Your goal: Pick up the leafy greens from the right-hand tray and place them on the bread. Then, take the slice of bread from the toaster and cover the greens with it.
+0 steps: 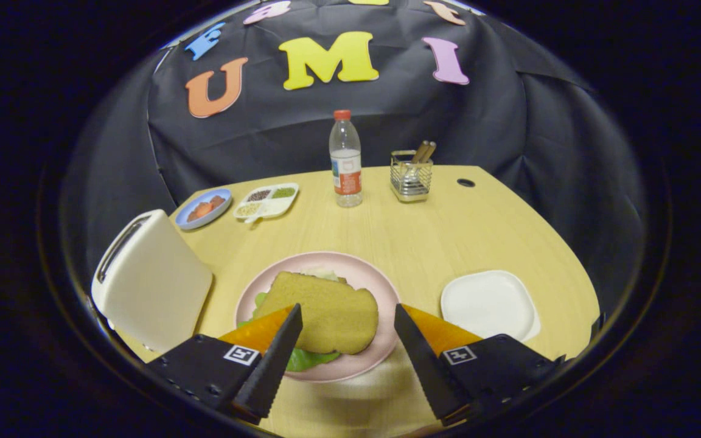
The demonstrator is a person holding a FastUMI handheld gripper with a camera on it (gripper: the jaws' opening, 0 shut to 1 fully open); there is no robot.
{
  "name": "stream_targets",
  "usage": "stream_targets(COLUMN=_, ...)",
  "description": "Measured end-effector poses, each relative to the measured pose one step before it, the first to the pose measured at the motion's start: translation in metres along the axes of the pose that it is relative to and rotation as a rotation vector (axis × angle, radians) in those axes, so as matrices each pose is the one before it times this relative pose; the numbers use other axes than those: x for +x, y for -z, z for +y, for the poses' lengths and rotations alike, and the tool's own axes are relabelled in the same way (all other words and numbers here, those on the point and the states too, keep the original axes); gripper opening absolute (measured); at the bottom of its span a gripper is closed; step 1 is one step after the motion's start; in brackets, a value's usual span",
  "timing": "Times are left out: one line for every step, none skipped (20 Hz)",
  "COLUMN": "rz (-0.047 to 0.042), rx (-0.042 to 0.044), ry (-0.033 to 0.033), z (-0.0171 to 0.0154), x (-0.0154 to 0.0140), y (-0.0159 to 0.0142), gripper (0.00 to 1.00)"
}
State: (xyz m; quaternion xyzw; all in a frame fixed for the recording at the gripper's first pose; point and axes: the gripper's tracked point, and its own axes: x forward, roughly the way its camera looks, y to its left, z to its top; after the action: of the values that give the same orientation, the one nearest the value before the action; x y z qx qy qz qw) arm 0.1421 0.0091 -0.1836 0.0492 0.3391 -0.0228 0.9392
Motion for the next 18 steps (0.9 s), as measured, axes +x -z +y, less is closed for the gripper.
stream_targets(rz=-0.04354, rx=-0.00010, ry=-0.01105, z=0.00166, x=-0.01448, y=-0.00729, gripper=0.98)
stream_targets(rz=-0.04783, rx=0.00298, ry=0.00507, z=-0.00102, x=-0.01493, y=-0.00819, gripper=0.97)
stream_targets(rz=-0.04847, rx=-0.00064, ry=-0.00049, z=0.00045, x=-0.01532, y=-0.00921, gripper=0.97)
stream_targets(rz=-0.05693, rx=-0.00074, ry=-0.00775, z=0.00402, x=-0.01717, y=-0.01228, gripper=0.97)
stream_targets(rz=-0.05691, rx=-0.00435, ry=-0.00122, z=0.00208, x=-0.01582, y=-0.01450, gripper=0.97)
stream_targets(rz=-0.05368, rx=-0.00909, ry=-0.00021, z=-0.00012, x=-0.01680, y=-0.01263, gripper=0.97)
stream_targets(rz=-0.04022, rx=-0.00828, ry=-0.01285, z=0.00291, x=-0.01550, y=-0.01202, gripper=0.97)
stream_targets(rz=-0.03142, rx=-0.01499, ry=-0.00025, z=0.00136, x=-0.01481, y=-0.00852, gripper=0.96)
stream_targets(rz=-0.03001, rx=-0.01607, ry=0.00594, z=-0.00145, x=-0.01433, y=-0.00676, gripper=0.96)
stream_targets(rz=-0.02759, rx=-0.01690, ry=0.01013, z=-0.00113, x=-0.01297, y=-0.00652, gripper=0.96)
stream_targets(rz=-0.02557, rx=-0.01582, ry=0.01266, z=-0.00266, x=-0.01197, y=-0.00455, gripper=0.96)
stream_targets(rz=-0.02525, rx=-0.01360, ry=0.01183, z=-0.00217, x=-0.00938, y=-0.00546, gripper=0.96)
stream_targets(rz=-0.02394, rx=-0.01383, ry=0.01350, z=-0.00213, x=-0.00724, y=-0.00469, gripper=0.96)
stream_targets(rz=-0.02890, rx=-0.01687, ry=0.01039, z=-0.00220, x=-0.00757, y=-0.00173, gripper=0.96)
stream_targets(rz=-0.03260, rx=-0.01586, ry=-0.00673, z=0.00122, x=-0.00445, y=-0.00315, gripper=0.96)
stream_targets(rz=-0.02661, rx=-0.01121, ry=-0.02192, z=0.00551, x=-0.00308, y=-0.00013, gripper=0.96)
stream_targets(rz=-0.00122, rx=-0.00601, ry=0.00183, z=0.00027, x=-0.00225, y=0.00362, gripper=0.96)
stream_targets(rz=-0.00581, rx=-0.00532, ry=0.02900, z=-0.00707, x=-0.00496, y=0.00674, gripper=0.96)
